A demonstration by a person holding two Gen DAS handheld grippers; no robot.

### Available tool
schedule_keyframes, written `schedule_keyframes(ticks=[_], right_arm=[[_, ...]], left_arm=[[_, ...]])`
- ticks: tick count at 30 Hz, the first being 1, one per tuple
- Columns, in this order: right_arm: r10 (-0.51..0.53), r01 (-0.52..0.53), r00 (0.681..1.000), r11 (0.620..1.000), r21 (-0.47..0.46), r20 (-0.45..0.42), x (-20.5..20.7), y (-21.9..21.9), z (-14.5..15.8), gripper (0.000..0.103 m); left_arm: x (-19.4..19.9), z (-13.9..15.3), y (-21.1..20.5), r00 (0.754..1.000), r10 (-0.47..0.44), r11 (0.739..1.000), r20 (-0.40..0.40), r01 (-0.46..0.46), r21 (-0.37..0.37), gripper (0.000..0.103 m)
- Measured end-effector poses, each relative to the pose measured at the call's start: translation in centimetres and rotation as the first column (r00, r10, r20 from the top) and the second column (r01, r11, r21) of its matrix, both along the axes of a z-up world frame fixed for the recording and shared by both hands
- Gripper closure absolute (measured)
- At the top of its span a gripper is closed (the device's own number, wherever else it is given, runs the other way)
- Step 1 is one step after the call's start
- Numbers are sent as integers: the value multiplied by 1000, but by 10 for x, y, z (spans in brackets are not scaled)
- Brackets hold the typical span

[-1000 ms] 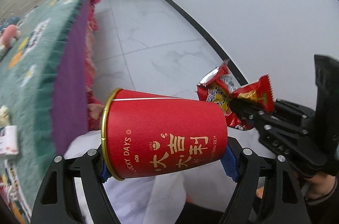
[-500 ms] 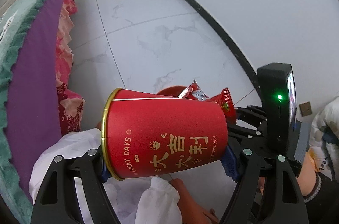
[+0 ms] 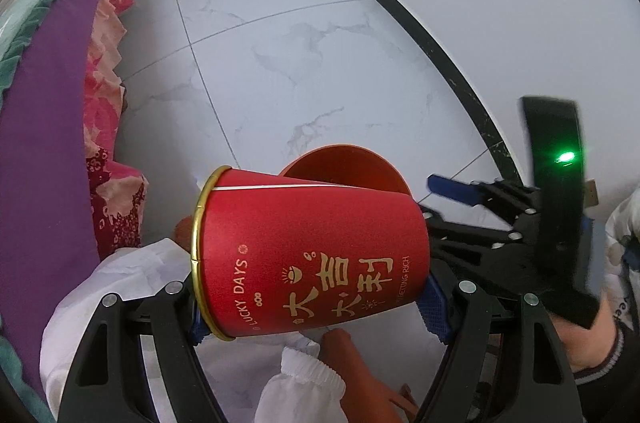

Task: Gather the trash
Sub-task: 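Release the red paper cup into the orange bin with the left gripper, then move both grippers back over the bed toward the remaining trash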

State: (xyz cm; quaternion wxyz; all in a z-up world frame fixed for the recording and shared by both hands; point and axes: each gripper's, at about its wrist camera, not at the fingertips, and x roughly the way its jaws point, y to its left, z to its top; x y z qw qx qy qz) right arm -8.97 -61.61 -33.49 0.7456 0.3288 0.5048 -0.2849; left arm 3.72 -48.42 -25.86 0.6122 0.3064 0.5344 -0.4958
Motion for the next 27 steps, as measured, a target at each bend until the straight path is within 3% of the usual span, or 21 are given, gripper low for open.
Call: schedule_keyframes(ticks=[10, 16, 19, 27], right_arm=[[-83, 82, 997, 990, -112, -1, -35, -20, 35, 51], [-98, 98, 995, 989, -115, 9, -40, -23, 40, 51], [-92, 92, 996, 988, -120, 12, -38, -21, 43, 51], [-84, 87, 996, 987, -135, 23, -38, -20, 55, 51]], left_arm=[[-18, -11, -27, 997, -70, 998, -16, 70, -5, 24], [-22, -12, -31, 996, -92, 996, -4, 92, 7, 23], [-21, -11, -30, 996, -85, 996, 22, 85, 11, 15], [-18, -5, -28, 997, -72, 997, 23, 72, -1, 15]])
